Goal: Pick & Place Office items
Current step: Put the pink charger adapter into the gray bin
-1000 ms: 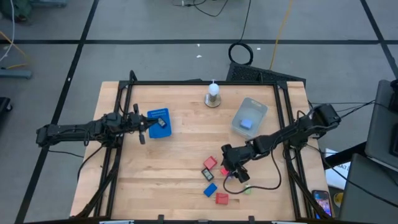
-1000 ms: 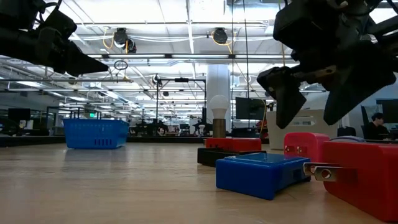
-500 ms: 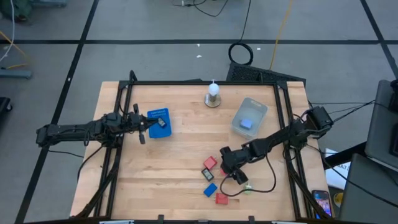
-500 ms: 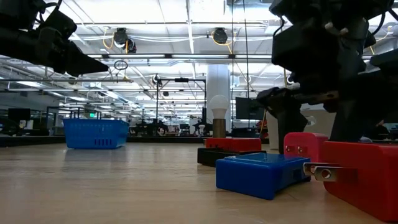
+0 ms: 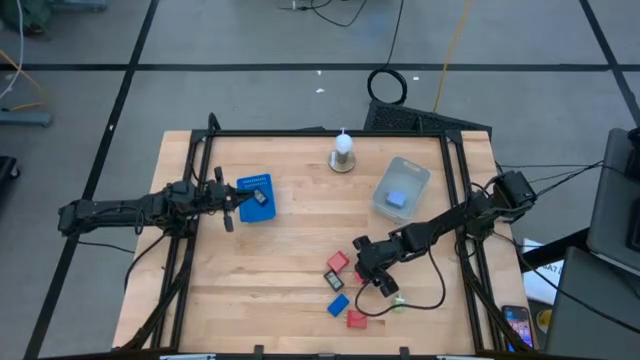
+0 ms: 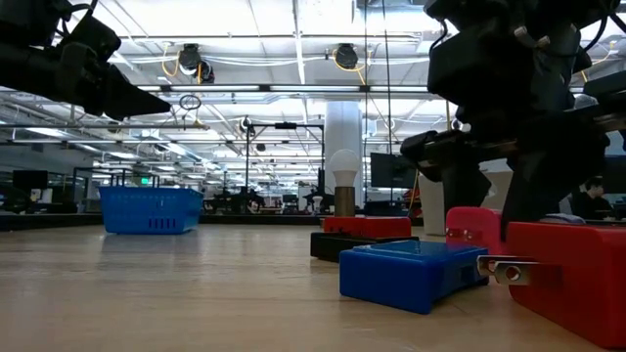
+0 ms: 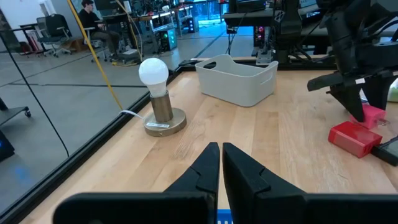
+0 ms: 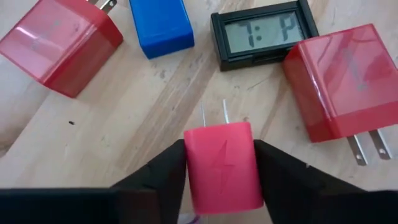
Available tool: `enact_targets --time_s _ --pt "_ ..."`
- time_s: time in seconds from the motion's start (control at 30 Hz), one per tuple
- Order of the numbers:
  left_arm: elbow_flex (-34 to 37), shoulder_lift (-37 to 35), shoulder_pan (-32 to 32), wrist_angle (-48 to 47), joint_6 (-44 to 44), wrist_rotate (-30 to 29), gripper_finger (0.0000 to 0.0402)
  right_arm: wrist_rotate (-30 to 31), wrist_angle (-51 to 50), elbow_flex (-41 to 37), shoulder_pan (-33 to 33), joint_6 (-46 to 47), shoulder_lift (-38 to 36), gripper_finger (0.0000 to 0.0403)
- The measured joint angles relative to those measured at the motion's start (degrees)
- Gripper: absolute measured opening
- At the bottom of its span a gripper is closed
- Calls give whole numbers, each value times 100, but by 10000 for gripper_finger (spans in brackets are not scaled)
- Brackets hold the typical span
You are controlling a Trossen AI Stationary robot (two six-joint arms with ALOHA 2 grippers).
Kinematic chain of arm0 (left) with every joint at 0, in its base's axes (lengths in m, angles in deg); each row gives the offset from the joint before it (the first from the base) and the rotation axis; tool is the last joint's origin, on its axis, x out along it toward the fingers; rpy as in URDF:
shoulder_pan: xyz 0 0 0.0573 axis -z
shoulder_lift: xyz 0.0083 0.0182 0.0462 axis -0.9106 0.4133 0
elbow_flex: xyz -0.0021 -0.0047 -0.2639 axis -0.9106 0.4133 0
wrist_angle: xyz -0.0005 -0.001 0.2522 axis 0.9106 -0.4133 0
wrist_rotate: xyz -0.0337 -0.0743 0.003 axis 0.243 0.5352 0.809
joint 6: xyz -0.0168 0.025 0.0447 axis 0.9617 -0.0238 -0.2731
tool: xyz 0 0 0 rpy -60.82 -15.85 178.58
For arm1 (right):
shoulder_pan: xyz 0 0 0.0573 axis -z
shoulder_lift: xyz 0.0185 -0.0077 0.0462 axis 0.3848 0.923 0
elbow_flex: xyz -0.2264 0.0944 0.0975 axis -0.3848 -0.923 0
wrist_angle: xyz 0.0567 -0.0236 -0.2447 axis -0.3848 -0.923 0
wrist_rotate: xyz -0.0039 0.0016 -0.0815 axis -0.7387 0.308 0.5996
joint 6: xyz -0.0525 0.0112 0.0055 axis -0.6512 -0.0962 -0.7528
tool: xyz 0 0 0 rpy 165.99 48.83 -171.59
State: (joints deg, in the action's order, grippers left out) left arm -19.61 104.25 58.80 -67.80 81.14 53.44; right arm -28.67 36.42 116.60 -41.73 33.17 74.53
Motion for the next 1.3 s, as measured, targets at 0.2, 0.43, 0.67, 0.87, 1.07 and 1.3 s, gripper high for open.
enact_targets --time_s 0.2,0.43,0.67,0.87,1.07,1.3 --pt "0 1 0 2 0 0 24 -19 271 0 0 116 -22 143" --pt "0 0 0 2 0 -4 24 153 520 -2 -2 152 -1207 143" --pt "0 -2 0 6 31 -7 24 1361 669 -158 -2 149 -3205 143" --pt "0 1 2 3 48 -13 24 2183 658 -939 2 145 -4849 143" --pt "0 1 0 29 45 -17 24 2530 626 -1839 317 245 -6174 143" --pt "0 1 2 94 44 -17 24 1770 465 -2600 1311 599 -7017 143"
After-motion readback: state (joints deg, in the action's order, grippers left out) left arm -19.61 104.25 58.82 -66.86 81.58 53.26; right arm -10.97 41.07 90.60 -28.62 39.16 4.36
